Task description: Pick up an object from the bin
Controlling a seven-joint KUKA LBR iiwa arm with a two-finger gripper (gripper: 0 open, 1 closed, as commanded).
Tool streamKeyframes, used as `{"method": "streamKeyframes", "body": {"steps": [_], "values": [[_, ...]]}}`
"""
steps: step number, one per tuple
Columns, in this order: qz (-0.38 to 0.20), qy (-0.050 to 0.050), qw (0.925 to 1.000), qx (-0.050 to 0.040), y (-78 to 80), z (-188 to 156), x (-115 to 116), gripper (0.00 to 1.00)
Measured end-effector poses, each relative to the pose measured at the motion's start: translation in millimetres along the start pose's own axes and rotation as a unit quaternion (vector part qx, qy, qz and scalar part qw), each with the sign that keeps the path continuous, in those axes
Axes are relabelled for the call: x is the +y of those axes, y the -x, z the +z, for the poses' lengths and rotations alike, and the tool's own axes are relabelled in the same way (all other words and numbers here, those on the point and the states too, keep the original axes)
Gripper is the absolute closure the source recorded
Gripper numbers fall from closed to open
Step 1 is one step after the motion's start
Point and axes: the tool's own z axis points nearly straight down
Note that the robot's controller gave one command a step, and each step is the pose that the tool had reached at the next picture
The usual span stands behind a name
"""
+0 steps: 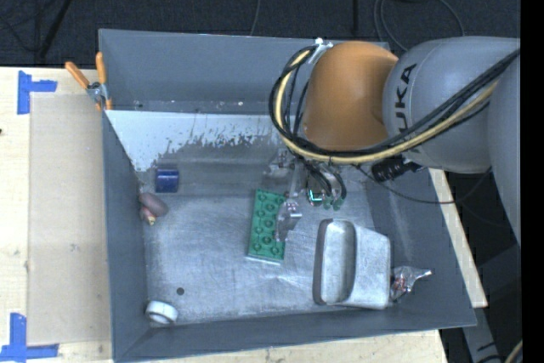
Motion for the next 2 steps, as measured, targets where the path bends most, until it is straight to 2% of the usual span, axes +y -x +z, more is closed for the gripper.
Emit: {"method": "streamKeyframes", "body": {"steps": [1,2], "values": [[-0.045,0.000,0.9990,-0.0080,20.0,71.4,-16.1,0.00],[-0.043,0.001,0.9990,-0.0106,21.6,70.9,-16.3,1.00]]}}
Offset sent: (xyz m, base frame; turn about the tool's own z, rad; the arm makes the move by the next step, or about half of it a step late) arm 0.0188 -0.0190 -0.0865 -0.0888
